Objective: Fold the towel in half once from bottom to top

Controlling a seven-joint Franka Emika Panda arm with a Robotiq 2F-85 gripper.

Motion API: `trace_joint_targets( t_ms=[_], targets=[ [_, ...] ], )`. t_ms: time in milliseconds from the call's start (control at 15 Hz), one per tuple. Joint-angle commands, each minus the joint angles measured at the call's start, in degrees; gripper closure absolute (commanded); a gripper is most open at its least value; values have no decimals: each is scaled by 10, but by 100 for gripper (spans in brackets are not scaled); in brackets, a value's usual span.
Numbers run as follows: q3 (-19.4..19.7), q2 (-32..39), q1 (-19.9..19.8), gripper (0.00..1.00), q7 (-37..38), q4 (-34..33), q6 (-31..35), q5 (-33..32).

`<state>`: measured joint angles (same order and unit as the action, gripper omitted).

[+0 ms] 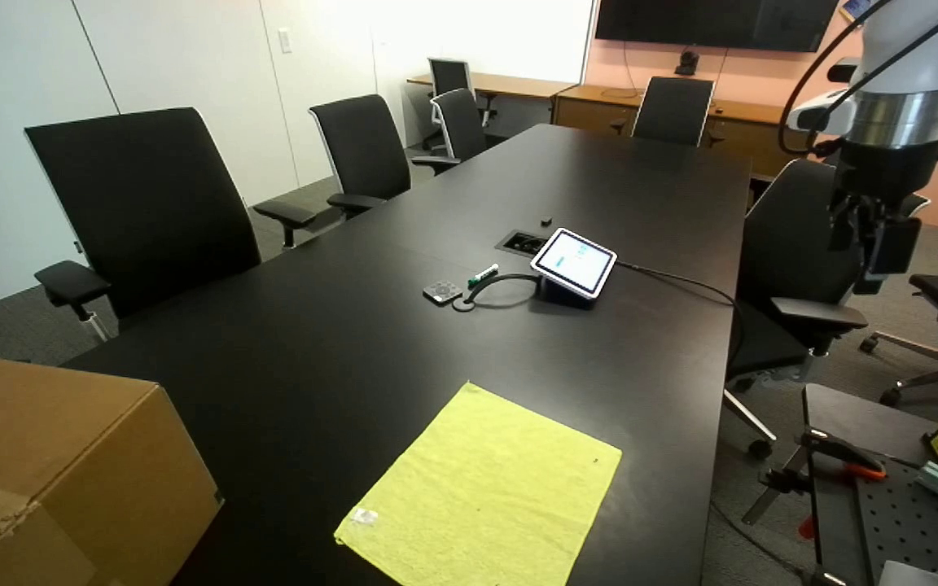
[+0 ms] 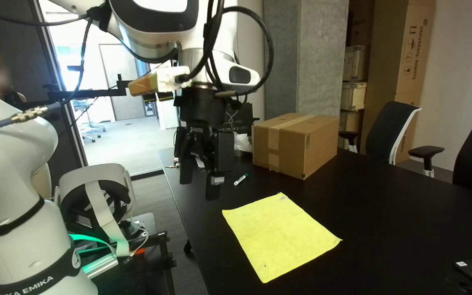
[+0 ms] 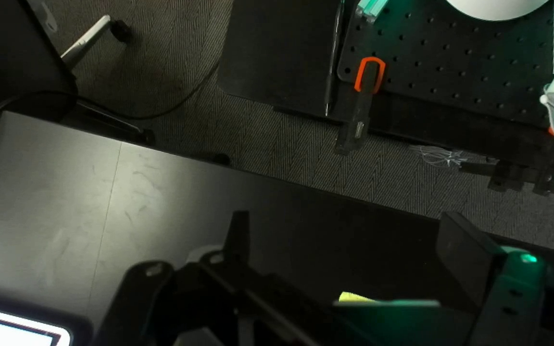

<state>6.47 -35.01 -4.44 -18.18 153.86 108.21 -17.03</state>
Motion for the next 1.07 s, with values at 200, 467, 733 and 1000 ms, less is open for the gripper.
trace_joint_targets(
  t_ms=[200, 467, 733, 1000],
  targets=[
    [-24, 157, 27, 0, 52, 27, 218, -6],
    [-53, 295, 29, 0, 121, 10, 359, -5],
    [-67, 410, 38, 0, 182, -26, 443, 28],
    [-70, 496, 62, 0, 252, -57, 521, 50]
  ],
)
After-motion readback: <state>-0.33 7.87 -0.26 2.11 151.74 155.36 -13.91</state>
